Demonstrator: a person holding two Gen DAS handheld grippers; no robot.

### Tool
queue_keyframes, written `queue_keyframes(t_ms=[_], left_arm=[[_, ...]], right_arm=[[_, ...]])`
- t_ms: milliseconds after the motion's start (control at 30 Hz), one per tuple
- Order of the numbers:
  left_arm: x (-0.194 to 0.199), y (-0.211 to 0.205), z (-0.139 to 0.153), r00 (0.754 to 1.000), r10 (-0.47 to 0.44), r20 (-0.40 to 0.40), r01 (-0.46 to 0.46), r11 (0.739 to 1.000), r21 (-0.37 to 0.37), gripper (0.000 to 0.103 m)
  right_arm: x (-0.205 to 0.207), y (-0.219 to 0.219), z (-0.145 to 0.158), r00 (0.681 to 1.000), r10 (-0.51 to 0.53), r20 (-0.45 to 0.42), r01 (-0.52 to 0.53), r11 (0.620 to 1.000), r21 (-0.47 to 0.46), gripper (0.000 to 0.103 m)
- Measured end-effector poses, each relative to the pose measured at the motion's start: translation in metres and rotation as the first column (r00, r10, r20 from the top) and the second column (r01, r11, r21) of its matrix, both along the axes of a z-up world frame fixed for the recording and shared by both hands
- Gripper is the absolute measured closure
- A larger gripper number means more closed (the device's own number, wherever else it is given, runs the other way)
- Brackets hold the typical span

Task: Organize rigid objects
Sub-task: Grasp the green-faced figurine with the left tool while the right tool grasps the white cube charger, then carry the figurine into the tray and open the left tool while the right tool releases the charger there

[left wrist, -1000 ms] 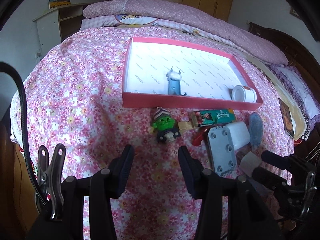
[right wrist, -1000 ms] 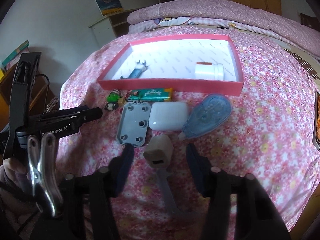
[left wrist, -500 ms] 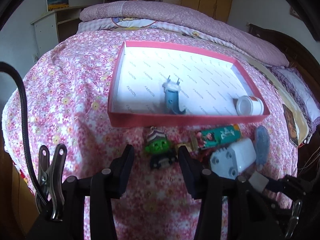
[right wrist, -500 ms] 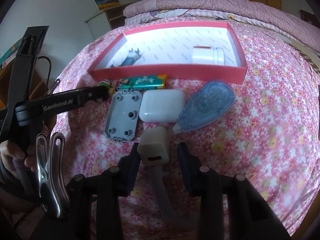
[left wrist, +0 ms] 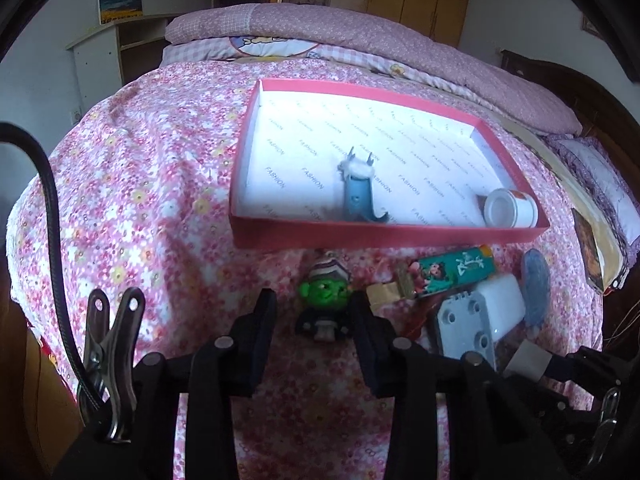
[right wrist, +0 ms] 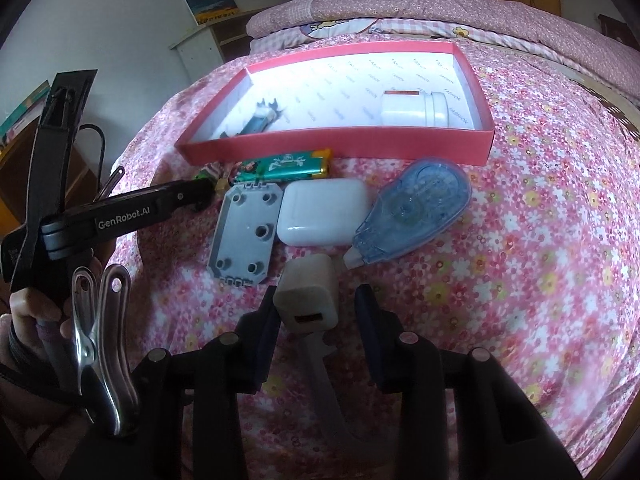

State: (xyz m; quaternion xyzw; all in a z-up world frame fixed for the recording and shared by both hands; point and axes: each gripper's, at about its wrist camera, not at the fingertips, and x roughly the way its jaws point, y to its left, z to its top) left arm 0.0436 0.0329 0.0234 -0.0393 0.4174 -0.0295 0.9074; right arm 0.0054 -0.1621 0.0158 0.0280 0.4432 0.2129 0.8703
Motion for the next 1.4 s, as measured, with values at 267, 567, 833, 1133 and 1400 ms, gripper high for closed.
queue_keyframes(t_ms=[267, 567, 833, 1133, 1400], left_arm=[[0.01, -0.014, -0.003, 1.0, -0.008, 0.015, 0.007, 0.998, 0.064, 0.064], [0.005, -0.01, -0.002, 0.999, -0.02, 0.028, 0.019, 0.998, 0.053, 0.073], [-0.007, -0.007, 0.002, 0.999, -0.04, 0.021, 0.039, 0.999, 0.013, 0.073], [-0.018, -0.008, 0.014, 0.997, -0.054, 0.045, 0.055, 0.998, -0.013, 0.073], [-0.024, -0.008, 0.024, 0.996, -0.06, 0.067, 0.062, 0.998, -0.025, 0.073]], right_arm=[[0.0, -0.001, 0.0, 1.0, -0.002, -0.003, 0.002, 1.0, 0.016, 0.064], [0.0, -0.002, 0.0, 1.0, -0.002, -0.003, 0.002, 1.0, 0.019, 0.064], [0.0, -0.002, 0.0, 1.0, 0.0, 0.001, 0.0, 1.0, 0.02, 0.064], [-0.002, -0.007, 0.0, 1.0, -0.023, 0.006, 0.023, 0.999, 0.038, 0.074], [-0.004, -0.008, 0.01, 0.999, -0.022, 0.048, 0.019, 0.998, 0.056, 0.077]])
